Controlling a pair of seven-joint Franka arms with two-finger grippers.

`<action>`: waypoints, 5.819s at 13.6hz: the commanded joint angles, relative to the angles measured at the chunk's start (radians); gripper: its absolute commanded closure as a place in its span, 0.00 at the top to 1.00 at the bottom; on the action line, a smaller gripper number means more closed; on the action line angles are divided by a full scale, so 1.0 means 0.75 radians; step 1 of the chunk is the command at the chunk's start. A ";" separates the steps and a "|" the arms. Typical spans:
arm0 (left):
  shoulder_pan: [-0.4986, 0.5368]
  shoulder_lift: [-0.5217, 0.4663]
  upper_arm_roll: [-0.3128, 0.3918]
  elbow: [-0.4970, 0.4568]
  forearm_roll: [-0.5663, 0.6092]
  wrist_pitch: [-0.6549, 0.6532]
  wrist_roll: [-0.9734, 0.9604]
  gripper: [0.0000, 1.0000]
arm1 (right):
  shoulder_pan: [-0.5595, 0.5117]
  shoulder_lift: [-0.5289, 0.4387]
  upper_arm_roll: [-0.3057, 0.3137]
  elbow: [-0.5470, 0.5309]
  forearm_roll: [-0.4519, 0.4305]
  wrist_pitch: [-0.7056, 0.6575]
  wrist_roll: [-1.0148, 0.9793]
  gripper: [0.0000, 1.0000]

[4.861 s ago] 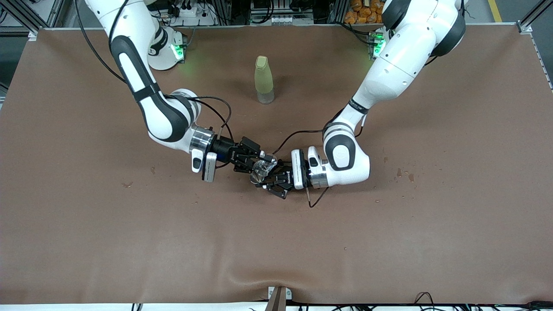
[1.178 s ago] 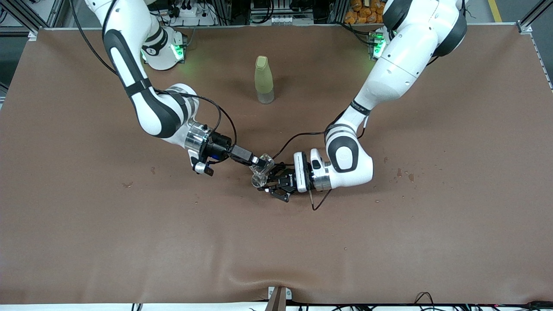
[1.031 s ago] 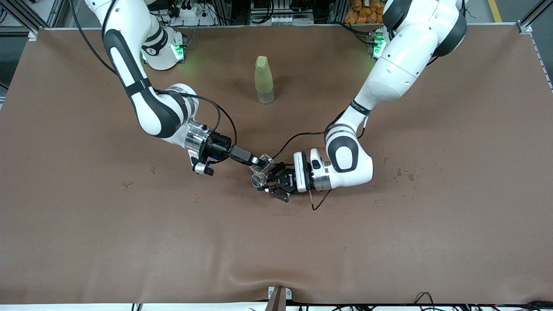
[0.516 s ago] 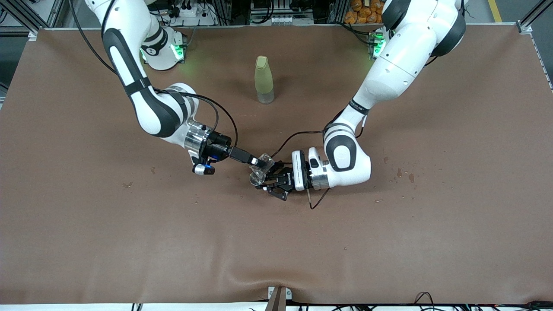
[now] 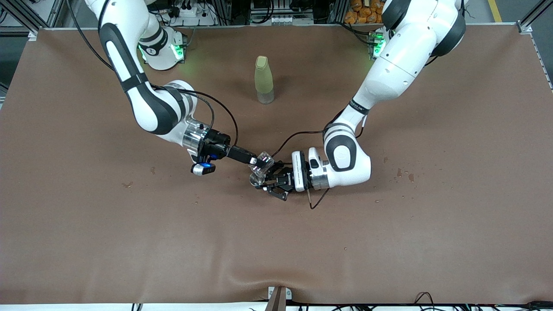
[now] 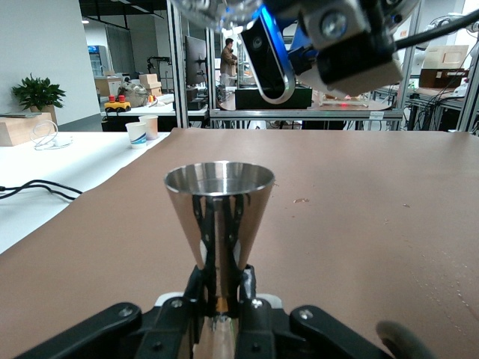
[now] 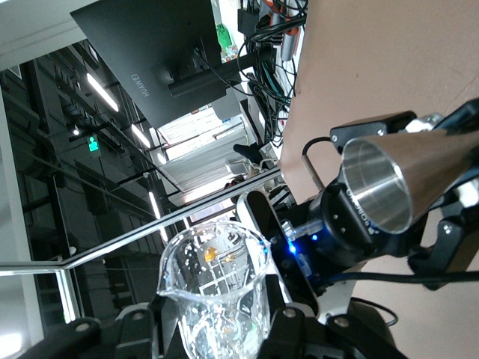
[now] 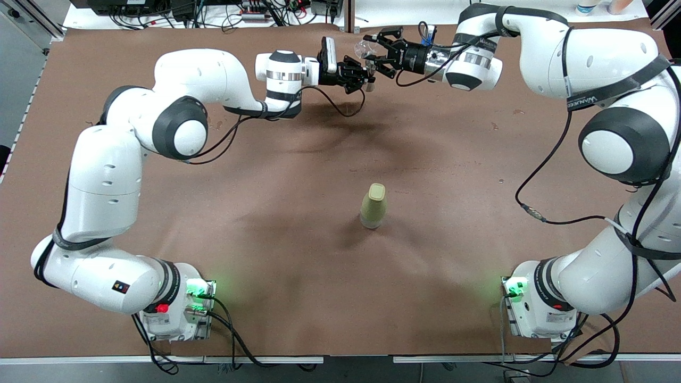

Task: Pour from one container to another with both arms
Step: 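Turn the jigger upright and draw both grippers apart, then lower the beaker with the right gripper while the left gripper lowers the jigger, then open both grippers and withdraw them from the beaker and jigger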

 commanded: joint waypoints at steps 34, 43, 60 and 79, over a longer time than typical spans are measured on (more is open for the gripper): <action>1.207 -0.032 0.007 -0.313 1.079 -0.930 0.237 0.00 | -1.359 0.656 -0.014 0.456 -1.766 -0.849 -2.556 0.12; 1.211 0.009 0.007 -0.291 1.088 -0.930 0.237 0.43 | -1.383 0.687 -0.012 0.472 -1.756 -0.910 -2.564 0.71; 1.336 -0.179 -0.105 -0.033 1.292 -1.085 -0.289 0.57 | -1.154 0.123 -0.010 0.804 -2.010 -1.246 -0.992 1.00; 0.990 -0.709 -0.175 0.063 2.153 -0.850 -2.129 1.00 | -0.622 -0.476 -0.131 0.591 -2.811 -1.014 0.793 1.00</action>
